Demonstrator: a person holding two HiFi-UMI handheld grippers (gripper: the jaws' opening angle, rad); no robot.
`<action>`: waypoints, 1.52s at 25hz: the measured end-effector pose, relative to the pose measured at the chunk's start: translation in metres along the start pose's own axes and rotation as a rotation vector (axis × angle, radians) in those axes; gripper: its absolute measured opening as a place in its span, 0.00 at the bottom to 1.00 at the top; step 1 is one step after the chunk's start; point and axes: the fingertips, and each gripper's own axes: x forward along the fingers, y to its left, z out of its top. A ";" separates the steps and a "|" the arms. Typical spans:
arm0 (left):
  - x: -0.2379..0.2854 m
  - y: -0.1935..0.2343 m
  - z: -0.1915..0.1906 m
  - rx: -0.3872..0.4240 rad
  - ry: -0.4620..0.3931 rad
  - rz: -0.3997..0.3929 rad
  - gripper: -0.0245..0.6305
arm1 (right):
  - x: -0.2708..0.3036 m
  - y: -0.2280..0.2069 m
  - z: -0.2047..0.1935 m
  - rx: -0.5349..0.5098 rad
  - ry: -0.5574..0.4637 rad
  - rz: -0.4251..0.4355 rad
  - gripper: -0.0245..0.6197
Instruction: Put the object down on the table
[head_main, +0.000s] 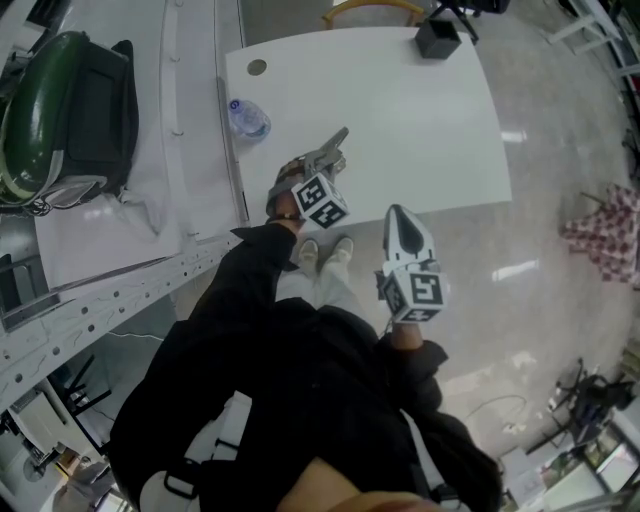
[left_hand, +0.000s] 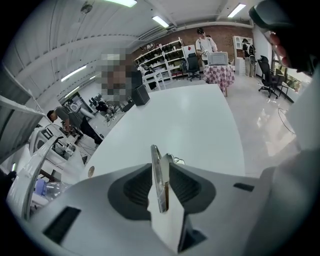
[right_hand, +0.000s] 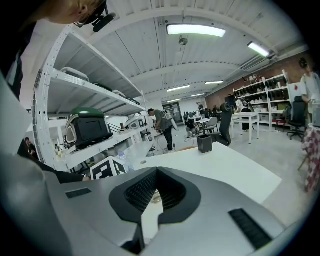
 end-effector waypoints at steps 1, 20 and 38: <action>-0.005 0.004 0.004 -0.006 -0.011 0.006 0.19 | 0.000 0.000 0.002 -0.002 -0.009 -0.002 0.03; -0.081 0.029 0.043 -0.177 -0.201 0.003 0.18 | -0.014 0.020 0.038 -0.015 -0.072 0.002 0.03; -0.165 0.046 0.070 -0.539 -0.484 -0.055 0.04 | -0.025 0.022 0.066 -0.058 -0.139 -0.016 0.03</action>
